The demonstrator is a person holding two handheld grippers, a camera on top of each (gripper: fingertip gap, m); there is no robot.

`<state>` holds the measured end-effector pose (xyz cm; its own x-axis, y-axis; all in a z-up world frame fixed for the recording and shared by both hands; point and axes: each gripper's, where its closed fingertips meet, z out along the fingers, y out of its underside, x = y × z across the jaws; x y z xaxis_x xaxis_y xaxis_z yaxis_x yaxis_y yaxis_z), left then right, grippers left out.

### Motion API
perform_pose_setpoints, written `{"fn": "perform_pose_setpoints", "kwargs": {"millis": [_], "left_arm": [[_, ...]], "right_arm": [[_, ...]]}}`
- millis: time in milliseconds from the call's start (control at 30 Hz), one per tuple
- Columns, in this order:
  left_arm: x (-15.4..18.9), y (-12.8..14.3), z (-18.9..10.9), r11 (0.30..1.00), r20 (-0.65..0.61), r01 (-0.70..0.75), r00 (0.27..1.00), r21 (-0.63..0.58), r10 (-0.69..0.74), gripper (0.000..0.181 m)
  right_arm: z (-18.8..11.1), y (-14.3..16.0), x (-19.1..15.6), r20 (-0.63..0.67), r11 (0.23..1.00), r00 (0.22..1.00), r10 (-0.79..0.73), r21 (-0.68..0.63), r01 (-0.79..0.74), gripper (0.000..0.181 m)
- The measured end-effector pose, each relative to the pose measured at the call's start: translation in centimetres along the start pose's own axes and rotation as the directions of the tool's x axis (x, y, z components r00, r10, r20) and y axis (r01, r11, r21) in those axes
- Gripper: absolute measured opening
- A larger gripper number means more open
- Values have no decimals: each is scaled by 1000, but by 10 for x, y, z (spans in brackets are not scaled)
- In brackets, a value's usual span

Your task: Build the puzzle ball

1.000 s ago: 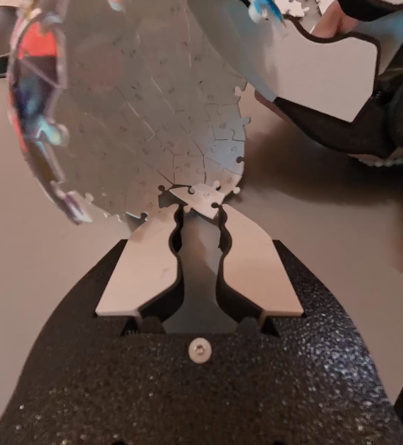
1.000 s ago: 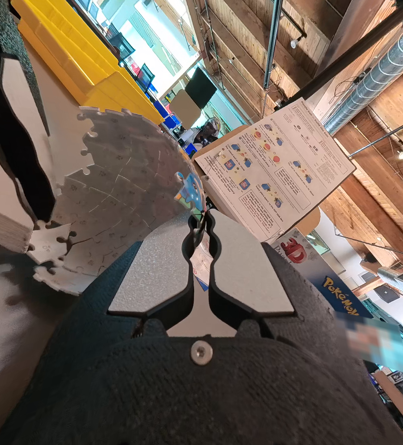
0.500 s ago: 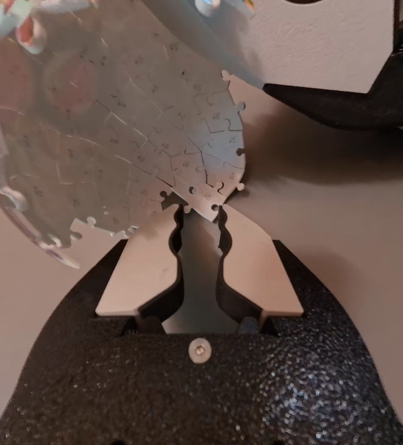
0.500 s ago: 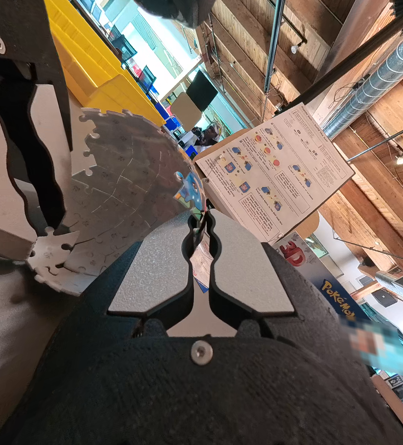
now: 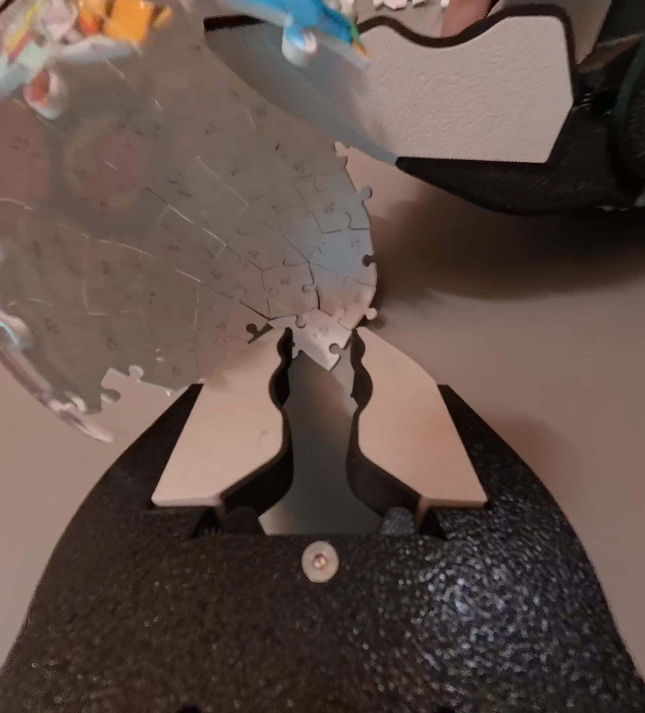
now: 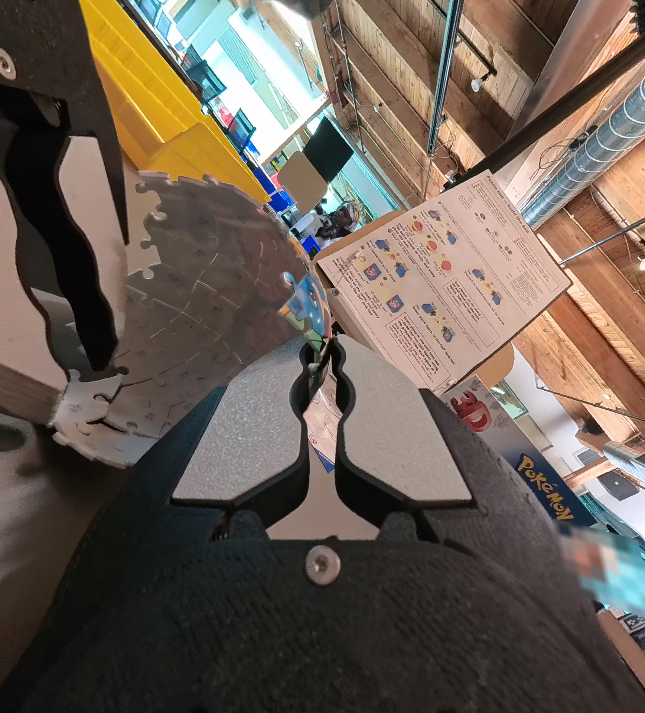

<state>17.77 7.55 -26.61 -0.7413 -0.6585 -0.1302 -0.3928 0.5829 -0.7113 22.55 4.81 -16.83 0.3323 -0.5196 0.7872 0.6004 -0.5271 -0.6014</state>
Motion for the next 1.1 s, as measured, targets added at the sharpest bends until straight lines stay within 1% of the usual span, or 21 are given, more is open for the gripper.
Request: {"fn": "perform_pose_setpoints", "kwargs": {"millis": [67,133,200,333,467,533,633,733,767,800,867,900,933,1000,1033,1067,1100], "left_arm": [[0,-2,0,1000,1,-19,1000,1,19,22],[0,-3,2,999,-9,-29,1000,-15,29,19],[1,-3,4,999,-23,-28,999,-35,27,13],[-6,-3,6,998,4,-16,1000,-54,16,0],[-12,-3,8,998,69,-21,997,-66,25,0],[-9,-1,11,996,65,-47,997,-76,52,0],[-8,-5,7,998,91,-51,994,-45,55,5],[-7,-23,-10,996,111,-37,993,82,28,7],[-11,-31,-20,989,143,-44,989,140,24,7],[-17,-41,-32,975,201,-61,979,214,18,9],[-39,-58,-63,929,369,-120,929,351,-19,6],[-49,-62,-76,907,450,-164,892,388,-32,10],[-57,-64,-88,893,530,-212,847,398,-35,13],[-57,-68,-99,872,604,-297,797,389,2,15],[-56,-69,-100,866,628,-322,778,383,11,20],[-56,-68,-97,872,650,-340,759,353,33,24],[-57,-64,-91,886,670,-360,738,294,78,29]], "right_arm": [[0,0,0,0,1000,1000,-4,1,4,8],[0,0,0,0,1000,1000,-6,-1,6,9],[0,0,-1,-1,1000,1000,-7,-5,7,9],[0,2,0,-3,1000,1000,-3,-12,3,9],[1,3,0,-5,1000,1000,-2,-18,2,10],[0,2,0,-6,1000,1000,-5,-15,5,9],[1,3,0,-10,1000,1000,-5,-18,5,9],[1,2,0,-12,1000,1000,-3,-16,3,7],[1,2,0,-12,1000,1000,-9,-14,8,7],[1,2,0,-12,1000,1000,-12,-14,12,7],[1,2,-1,-8,1000,1000,-10,-13,10,8],[2,2,-2,-6,1000,1000,-12,-17,12,9],[1,2,-1,-9,1000,1000,-16,-15,15,9],[1,1,-1,-12,1000,1000,-19,-12,19,8],[1,1,-1,-13,1000,1000,-22,-12,22,8],[2,1,-1,-13,1000,1000,-23,-12,23,8],[2,1,-1,-14,1000,1000,-23,-14,23,8]]}}
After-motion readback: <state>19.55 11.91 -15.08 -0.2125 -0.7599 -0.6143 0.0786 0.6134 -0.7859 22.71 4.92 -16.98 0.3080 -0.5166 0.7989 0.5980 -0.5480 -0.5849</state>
